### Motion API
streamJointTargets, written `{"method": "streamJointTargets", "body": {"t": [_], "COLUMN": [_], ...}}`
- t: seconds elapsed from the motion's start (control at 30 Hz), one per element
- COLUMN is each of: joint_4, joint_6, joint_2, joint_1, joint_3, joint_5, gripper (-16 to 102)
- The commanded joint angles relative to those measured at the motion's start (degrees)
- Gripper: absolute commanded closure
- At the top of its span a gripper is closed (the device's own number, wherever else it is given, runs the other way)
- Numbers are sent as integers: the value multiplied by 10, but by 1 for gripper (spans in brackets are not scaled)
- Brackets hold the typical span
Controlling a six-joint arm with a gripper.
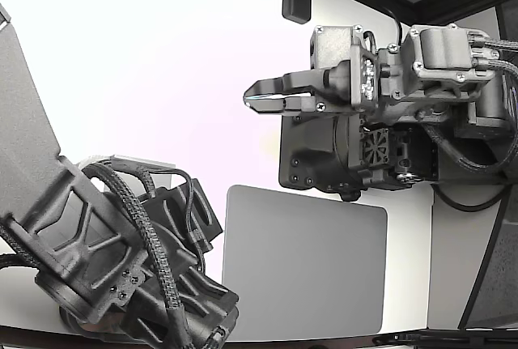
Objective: Peel off protective film from adhesive tape.
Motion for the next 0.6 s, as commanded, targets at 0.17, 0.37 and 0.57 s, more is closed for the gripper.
{"method": "streamJointTargets", "body": {"t": [0.17,0.37,0.57], "joint_4": [24,45,15], "joint_6": [-385,-430,-421], "joint_2": [-46,-107,-173], "joint_1": [73,210,285], "joint_3": [-2,-13,-12], "joint_5": [89,246,333], "gripper": [97,97,97]}}
